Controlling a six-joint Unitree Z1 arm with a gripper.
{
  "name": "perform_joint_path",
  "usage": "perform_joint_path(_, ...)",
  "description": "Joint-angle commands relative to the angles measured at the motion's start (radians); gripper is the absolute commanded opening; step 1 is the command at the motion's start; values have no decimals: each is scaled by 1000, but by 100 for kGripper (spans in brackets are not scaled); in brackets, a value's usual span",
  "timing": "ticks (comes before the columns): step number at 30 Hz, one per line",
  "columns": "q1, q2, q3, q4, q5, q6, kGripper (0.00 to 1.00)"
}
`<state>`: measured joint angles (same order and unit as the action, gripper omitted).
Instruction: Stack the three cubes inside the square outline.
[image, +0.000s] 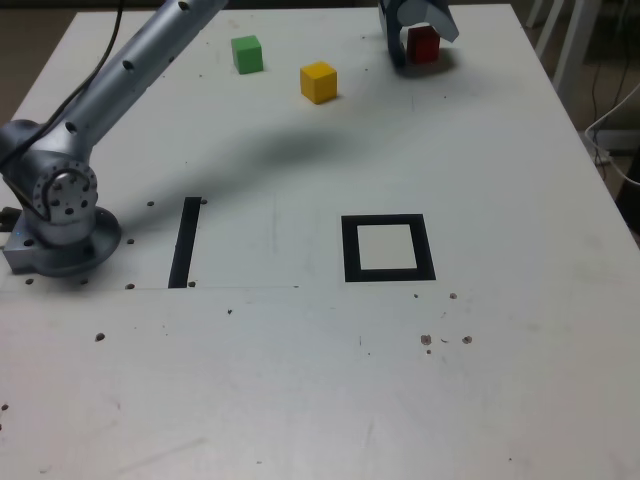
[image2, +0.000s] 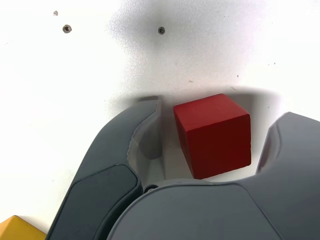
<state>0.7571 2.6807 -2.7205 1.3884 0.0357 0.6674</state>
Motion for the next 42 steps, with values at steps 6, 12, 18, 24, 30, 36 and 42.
perform_joint_path(6, -8, 4, -246, 1, 4, 13, 32)
perform_joint_path(12, -11, 3, -249, 11, 4, 16, 31)
perform_joint_path(18, -12, 0, -259, 26, 9, 20, 31)
perform_joint_path(24, -17, -12, -262, 40, 28, 26, 31)
perform_joint_path(30, -29, -32, -259, 67, 43, 30, 31)
perform_joint_path(36, -54, -62, -241, 105, 65, 37, 31)
perform_joint_path(42, -95, -113, -194, 149, 93, 41, 31)
